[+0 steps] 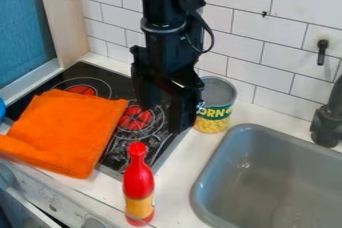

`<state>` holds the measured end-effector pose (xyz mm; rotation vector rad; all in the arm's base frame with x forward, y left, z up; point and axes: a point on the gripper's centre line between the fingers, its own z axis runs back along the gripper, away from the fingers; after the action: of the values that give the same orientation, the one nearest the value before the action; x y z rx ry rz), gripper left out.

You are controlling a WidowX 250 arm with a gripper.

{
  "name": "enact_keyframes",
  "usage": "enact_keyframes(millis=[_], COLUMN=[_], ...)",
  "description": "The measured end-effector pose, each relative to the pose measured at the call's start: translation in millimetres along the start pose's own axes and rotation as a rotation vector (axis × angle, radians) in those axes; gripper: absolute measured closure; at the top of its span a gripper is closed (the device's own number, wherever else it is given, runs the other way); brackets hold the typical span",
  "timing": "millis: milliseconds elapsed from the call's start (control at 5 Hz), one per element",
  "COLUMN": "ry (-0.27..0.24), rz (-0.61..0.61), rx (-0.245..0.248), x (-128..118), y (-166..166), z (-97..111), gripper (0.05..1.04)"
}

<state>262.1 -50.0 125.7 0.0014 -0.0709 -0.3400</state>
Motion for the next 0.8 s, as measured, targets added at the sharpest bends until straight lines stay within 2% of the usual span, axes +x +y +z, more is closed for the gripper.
enact_keyframes(millis=[200,400,600,800], ry=[0.021,-0.064,-0.086,-0.082], rz=[0.001,0.008,-0.005,0.006], rx=[-0.003,0.005,-0.033,-0.075], x=[-1.8,13.5,33.9,52.0], y=[-0.3,-3.4,-16.0,-24.3], z=[-5.8,-7.6,-16.7,-26.9], gripper=[0.083,0.083,0.083,0.083])
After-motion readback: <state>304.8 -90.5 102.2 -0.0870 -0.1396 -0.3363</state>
